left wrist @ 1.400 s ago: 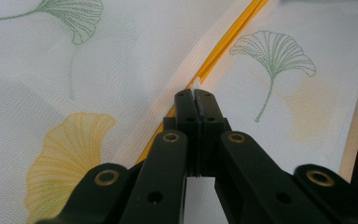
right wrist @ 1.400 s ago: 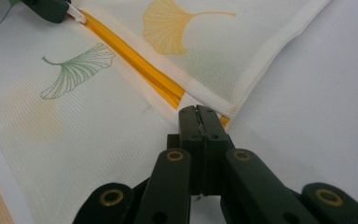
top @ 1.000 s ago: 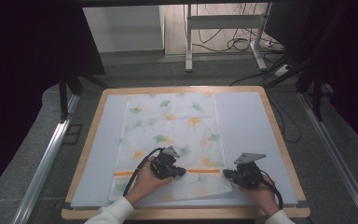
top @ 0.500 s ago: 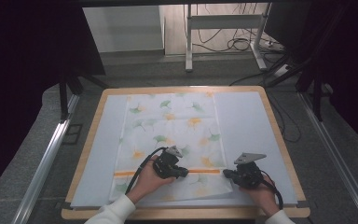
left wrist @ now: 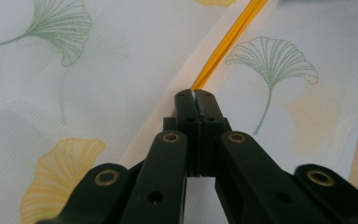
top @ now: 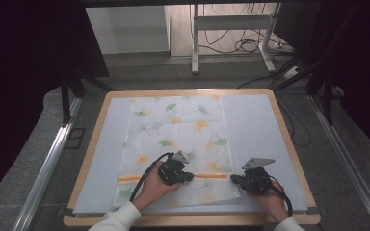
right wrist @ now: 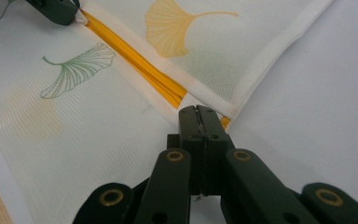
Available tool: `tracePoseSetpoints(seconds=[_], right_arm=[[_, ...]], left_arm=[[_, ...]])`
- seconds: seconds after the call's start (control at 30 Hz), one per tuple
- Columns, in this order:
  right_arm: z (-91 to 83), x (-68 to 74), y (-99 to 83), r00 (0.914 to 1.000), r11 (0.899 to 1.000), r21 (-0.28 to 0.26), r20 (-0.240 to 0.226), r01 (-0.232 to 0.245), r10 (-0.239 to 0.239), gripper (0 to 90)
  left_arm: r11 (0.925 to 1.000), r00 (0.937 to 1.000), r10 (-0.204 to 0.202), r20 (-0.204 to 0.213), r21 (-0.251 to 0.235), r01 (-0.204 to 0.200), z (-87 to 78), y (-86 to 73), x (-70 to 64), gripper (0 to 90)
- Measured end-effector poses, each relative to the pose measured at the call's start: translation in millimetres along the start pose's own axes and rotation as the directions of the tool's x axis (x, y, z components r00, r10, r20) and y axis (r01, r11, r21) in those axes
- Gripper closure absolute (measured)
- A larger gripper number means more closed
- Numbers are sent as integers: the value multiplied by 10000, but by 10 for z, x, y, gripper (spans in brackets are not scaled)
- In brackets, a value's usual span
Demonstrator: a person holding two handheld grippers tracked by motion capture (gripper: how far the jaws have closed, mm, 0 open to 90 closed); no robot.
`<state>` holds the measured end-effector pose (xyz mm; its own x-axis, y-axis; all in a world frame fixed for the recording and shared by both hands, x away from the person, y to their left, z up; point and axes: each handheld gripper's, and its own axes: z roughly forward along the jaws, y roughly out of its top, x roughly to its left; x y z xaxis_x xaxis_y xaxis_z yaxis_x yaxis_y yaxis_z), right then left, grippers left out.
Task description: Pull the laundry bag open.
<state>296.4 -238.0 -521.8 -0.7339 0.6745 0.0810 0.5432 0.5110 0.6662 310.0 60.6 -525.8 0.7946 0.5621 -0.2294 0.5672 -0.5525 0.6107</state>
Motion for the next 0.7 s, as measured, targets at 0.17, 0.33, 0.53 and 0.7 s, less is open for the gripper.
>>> tracePoseSetpoints(seconds=[0.17,0.33,0.53,0.7], right_arm=[[0,0,0,10000,10000,4,-1,0,0,897],[1,-1,0,10000,10000,4,0,23,-23,898],[1,-2,0,10000,10000,3,-14,27,-27,897],[1,-2,0,10000,10000,5,-11,32,-32,898]], left_arm=[[9996,9997,-261,-26,-77,261,-14,-28,20,900],[9989,9989,-457,-61,-92,457,-25,-46,19,900],[9971,9971,-750,83,-110,751,-66,-95,66,900],[9966,9967,-813,27,-144,813,-111,-146,90,900]])
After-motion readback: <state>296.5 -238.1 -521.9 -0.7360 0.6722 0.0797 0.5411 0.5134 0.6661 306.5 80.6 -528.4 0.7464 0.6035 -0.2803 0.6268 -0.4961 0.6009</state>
